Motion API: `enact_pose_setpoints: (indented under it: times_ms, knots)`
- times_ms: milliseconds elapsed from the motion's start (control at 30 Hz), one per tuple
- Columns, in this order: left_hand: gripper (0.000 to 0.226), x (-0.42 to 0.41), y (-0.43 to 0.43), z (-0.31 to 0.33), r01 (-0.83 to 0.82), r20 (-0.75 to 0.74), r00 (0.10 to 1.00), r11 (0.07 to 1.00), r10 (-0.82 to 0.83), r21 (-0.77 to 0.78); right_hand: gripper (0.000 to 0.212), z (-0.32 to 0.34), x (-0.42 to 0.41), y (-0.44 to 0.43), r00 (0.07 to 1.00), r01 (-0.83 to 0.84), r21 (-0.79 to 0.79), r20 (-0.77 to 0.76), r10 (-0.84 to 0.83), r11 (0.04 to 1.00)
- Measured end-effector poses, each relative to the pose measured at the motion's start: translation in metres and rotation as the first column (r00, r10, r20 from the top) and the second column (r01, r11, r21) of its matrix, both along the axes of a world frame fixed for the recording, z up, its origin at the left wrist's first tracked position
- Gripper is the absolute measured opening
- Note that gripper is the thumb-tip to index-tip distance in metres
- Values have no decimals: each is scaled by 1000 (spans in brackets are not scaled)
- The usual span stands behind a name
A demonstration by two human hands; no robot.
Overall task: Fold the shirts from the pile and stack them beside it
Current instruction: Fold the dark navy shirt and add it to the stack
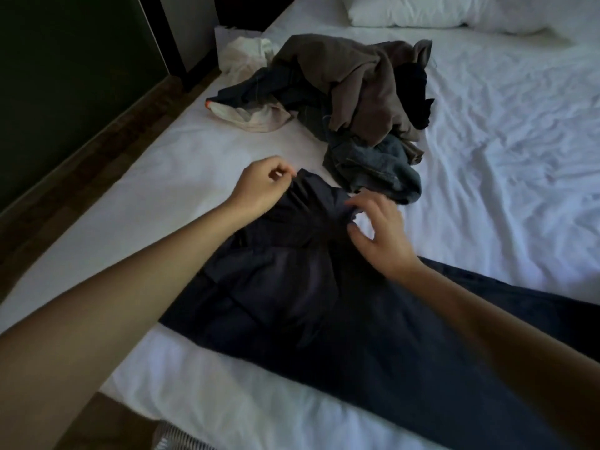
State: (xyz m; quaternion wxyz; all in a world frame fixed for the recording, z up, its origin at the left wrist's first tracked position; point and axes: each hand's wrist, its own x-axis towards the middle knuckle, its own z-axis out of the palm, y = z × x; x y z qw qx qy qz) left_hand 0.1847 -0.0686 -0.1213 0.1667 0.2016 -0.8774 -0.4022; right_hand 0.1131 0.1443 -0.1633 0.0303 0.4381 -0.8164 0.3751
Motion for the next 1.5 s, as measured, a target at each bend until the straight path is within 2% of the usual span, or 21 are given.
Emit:
enact_pose_setpoints:
  times_ms: [100,200,267,300,333,400,500,567,667,767,833,900,933,1000,1100,1133,1200,1267,1333,1400,1500]
  knots:
    - [11,54,-2,4,318,81,945,948,-317,3,57,4,18,20,918,-337,247,-131,375,909]
    - [40,101,-5,-1,637,332,731,770,-596,-22,74,1,21,25,814,-407,486,-192,549,773]
    - [69,123,-7,-14,761,593,542,647,-595,-47,66,-2,22,20,780,-423,495,-228,583,759]
    - [73,129,-7,-22,778,641,518,624,-567,-77,58,-3,23,18,784,-441,465,-218,582,768]
    - [67,133,-7,-29,772,614,542,628,-574,-95,49,-5,22,15,788,-453,422,-222,574,785]
    - [44,132,-1,-35,695,424,680,711,-599,-110,36,-6,22,9,836,-439,317,-200,511,841]
    - [32,117,3,-40,551,223,826,824,-517,-129,24,4,26,0,941,-319,134,160,297,938]
    - [16,104,6,-29,419,161,893,907,-420,43,24,16,27,-7,916,-160,74,382,121,984]
    - [22,72,4,-4,131,48,987,936,-155,326,35,26,19,-23,750,116,-2,656,-86,993]
    - [18,29,-3,12,-25,113,993,918,-22,396,42,28,0,-42,473,327,-25,870,-140,945]
    - [19,2,-7,15,-57,162,987,902,-14,428,44,32,-16,-55,395,424,31,893,-216,905]
    - [16,-16,-10,8,-114,268,963,884,-14,454,53,31,-29,-64,315,470,78,916,-250,879]
    - [15,-22,-10,3,-126,333,942,886,-34,447,61,30,-34,-66,230,449,95,948,-218,888]
    - [29,-27,-11,-6,-148,415,908,881,-60,450,70,25,-36,-63,113,375,86,984,-138,923]
    - [43,-26,-14,-14,-74,289,951,831,-107,551,37,11,-31,-53,246,278,-46,969,-25,960]
    - [41,-23,-16,-17,4,246,955,841,-163,542,34,8,-29,-48,291,262,-86,957,6,961]
    - [42,-16,-20,-18,165,233,923,862,-306,480,50,2,-30,-42,376,212,-136,925,47,968]
    - [53,-12,-23,-20,276,242,882,860,-404,429,37,-1,-35,-40,574,131,-133,818,34,982]
    - [40,-13,-24,-22,293,230,896,894,-381,338,19,2,-39,-38,743,146,-30,663,-90,989]
    - [9,-16,-20,-24,203,187,947,937,-261,285,19,3,-41,-38,766,236,7,613,-191,972]
    - [36,-23,-18,-32,-19,144,989,970,-16,241,21,4,-40,-38,627,323,-5,750,-210,946]
